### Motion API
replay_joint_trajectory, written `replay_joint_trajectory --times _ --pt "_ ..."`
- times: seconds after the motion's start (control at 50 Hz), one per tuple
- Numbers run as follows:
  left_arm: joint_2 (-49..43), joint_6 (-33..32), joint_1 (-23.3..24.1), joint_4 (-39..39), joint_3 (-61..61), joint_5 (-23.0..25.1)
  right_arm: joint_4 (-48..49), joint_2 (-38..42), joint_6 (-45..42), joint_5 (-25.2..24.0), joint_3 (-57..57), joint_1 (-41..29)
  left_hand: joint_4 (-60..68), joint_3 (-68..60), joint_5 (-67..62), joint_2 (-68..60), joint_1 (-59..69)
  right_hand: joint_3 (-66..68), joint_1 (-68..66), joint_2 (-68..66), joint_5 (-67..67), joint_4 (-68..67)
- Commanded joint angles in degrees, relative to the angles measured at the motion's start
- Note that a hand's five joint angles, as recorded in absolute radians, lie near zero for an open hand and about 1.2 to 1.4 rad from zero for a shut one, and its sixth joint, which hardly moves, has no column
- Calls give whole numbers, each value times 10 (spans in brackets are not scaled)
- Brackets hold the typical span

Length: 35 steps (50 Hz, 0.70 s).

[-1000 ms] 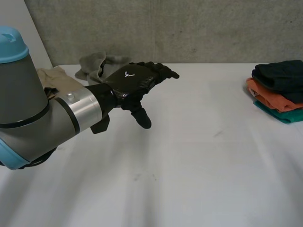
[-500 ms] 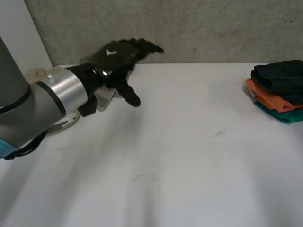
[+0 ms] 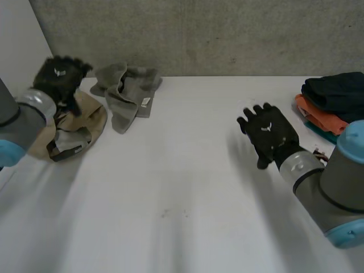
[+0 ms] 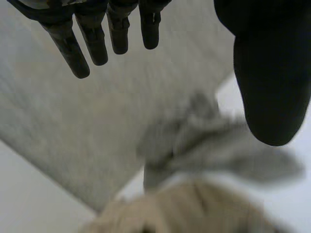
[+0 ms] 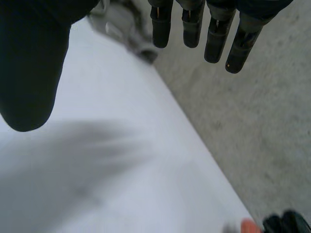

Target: Fold the laundry.

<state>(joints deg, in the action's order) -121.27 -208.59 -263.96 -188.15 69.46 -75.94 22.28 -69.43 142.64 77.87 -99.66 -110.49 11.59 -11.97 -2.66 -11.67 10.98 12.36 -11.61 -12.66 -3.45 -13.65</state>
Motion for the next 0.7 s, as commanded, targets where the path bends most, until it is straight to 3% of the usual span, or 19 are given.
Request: replay_joint_trajectory --times 0.02,0.18,0.3,0.38,0.4,0.42,0.5,0.58,0.7 --pt "-129 -71 -43 -1 -59 47 15 1 -8 15 -29 2 -4 7 14 4 2 -24 16 27 34 36" --pt "-192 -72 -56 -2 -85 61 55 4 -8 15 -57 4 18 -14 -7 -17 24 -24 16 27 34 36" --pt "-243 -74 -55 -6 -127 61 59 5 -8 15 -60 5 198 -194 -187 -197 204 -24 16 27 34 36" --pt "-268 -72 -54 -34 -153 61 59 5 -8 20 -62 5 430 -426 -419 -429 436 -24 16 27 34 36" --pt "-271 -71 -53 -56 -155 59 59 5 -8 20 -62 5 605 -601 -594 -604 611 -24 16 27 34 36" --pt "-271 -69 -52 -69 -153 55 59 5 -8 21 -64 5 683 -680 -673 -683 689 -24 16 27 34 36" --pt "-245 -65 -32 -123 -118 26 59 6 -8 21 -70 11 684 -680 -673 -683 690 -24 16 27 34 36" --pt "-163 -49 1 -186 -43 -8 59 2 -8 22 -70 17 684 -680 -673 -683 690 -24 16 27 34 36" --pt "-41 82 86 -213 67 -20 60 -3 -8 31 -63 19 684 -680 -673 -683 690 -24 16 27 34 36"
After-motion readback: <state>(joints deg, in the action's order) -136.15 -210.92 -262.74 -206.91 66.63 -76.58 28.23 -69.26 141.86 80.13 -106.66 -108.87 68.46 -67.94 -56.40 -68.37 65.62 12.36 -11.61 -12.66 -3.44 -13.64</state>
